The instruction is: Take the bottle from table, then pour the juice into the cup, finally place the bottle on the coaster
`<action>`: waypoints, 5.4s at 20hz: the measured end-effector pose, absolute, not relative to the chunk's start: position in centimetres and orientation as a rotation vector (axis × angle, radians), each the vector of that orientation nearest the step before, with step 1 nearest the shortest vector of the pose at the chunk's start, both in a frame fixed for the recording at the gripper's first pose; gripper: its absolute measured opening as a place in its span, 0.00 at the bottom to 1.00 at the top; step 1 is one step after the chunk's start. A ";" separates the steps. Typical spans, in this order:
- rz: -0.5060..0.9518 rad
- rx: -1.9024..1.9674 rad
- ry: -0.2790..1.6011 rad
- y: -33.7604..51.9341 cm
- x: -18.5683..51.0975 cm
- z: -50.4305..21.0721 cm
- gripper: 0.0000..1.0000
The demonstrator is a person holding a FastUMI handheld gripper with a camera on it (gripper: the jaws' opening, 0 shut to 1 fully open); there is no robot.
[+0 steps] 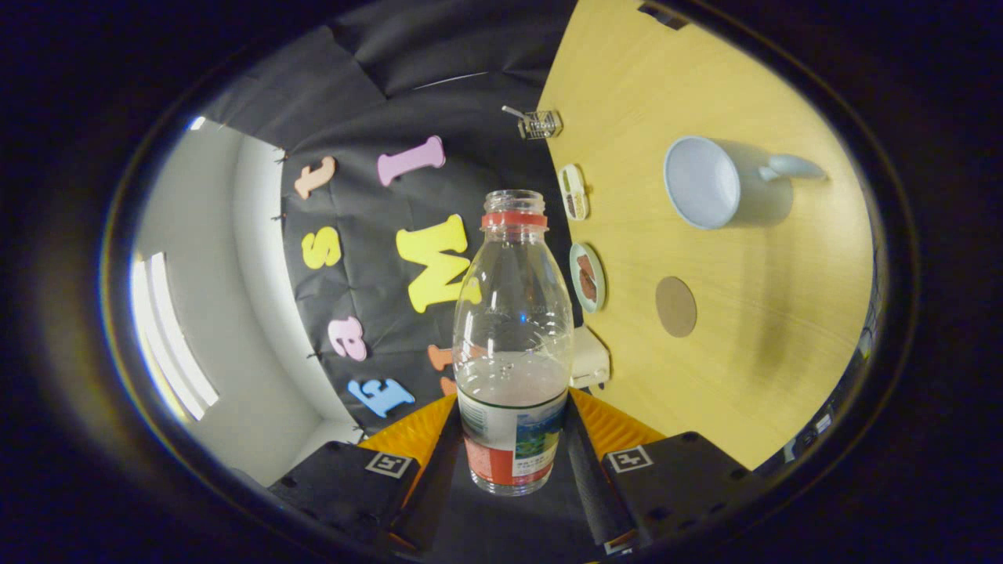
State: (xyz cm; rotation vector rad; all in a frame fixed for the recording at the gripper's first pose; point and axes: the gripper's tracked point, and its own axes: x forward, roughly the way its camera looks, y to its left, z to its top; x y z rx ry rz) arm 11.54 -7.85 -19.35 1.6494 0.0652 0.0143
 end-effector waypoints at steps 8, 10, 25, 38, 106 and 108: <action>0.053 1.116 0.186 -4.0 10.6 -21.2 0.76; 0.049 0.955 0.221 -3.1 10.2 -21.8 0.76; -0.098 0.034 0.137 -4.2 10.7 -13.2 0.77; -0.158 -0.047 0.088 -6.4 20.3 -16.2 0.77; -0.153 -0.028 -0.064 -0.4 7.4 1.3 1.00; -0.164 -0.042 -0.061 -0.8 6.2 1.6 1.00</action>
